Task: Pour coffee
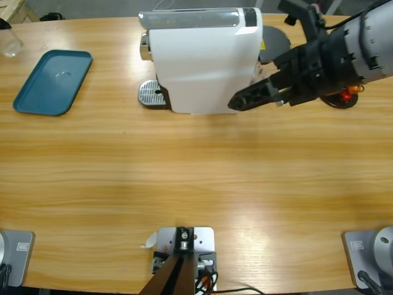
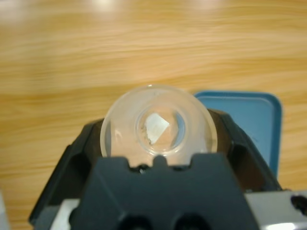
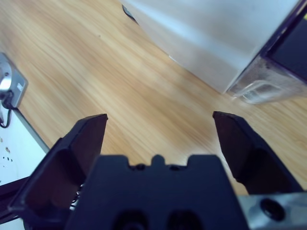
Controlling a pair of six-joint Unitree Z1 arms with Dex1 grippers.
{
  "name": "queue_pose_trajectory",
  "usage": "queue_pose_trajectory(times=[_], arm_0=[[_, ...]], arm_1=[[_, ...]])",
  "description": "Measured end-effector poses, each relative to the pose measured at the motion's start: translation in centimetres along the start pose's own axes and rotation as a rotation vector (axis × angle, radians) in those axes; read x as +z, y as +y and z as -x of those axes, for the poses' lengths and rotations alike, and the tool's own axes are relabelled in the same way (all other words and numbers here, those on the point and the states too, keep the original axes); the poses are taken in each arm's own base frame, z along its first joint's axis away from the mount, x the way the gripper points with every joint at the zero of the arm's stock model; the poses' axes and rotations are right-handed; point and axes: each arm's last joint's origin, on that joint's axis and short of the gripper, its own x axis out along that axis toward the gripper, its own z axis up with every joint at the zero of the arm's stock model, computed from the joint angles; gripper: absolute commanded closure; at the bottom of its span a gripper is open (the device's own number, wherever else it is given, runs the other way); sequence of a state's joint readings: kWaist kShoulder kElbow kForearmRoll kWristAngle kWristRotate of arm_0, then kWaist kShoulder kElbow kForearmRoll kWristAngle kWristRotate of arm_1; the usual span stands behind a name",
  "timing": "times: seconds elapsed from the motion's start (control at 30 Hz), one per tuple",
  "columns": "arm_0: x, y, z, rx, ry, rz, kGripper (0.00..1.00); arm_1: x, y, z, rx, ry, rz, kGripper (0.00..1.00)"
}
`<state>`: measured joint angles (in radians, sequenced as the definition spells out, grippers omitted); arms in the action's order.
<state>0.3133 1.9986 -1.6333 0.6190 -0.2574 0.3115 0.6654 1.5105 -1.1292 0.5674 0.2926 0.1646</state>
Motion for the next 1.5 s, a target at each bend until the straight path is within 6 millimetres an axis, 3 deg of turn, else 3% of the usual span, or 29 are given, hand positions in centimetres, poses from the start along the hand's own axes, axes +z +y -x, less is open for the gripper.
queue_pose_trajectory(times=[0.07,0.23,0.33,0.5,0.73,0.9,1.2,1.5], arm_0=[[-0.1,-2.1,2.4,-0.02,-0.035,-0.068,0.464],[-1.9,-11.1,6.6,-0.142,-0.067,-0.265,0.464],[-3.4,-15.7,7.8,-0.221,-0.065,-0.369,0.464],[-6.0,-20.9,8.0,-0.345,-0.022,-0.508,0.464],[-9.6,-25.4,6.8,-0.449,0.021,-0.664,0.464],[-9.1,-27.3,6.3,-0.464,-0.061,-0.718,0.464],[-9.4,-30.5,3.0,-0.492,-0.044,-0.783,0.464],[-7.8,-33.4,0.2,-0.499,-0.053,-0.817,0.464]], arm_1=[[-0.2,0.2,0.8,0.003,-0.02,0.006,0.0],[-1.1,0.6,2.9,0.01,-0.072,0.02,0.0],[-1.5,0.9,4.1,0.015,-0.105,0.03,0.0],[-3.1,1.0,5.2,0.018,-0.122,0.035,0.0],[-5.1,0.8,5.6,0.017,-0.119,0.035,0.0],[-5.3,0.5,5.7,0.008,-0.126,0.023,0.0],[-5.7,-0.4,5.5,-0.014,-0.122,-0.007,0.0],[-6.2,-0.9,5.1,-0.028,-0.105,-0.029,0.0]])
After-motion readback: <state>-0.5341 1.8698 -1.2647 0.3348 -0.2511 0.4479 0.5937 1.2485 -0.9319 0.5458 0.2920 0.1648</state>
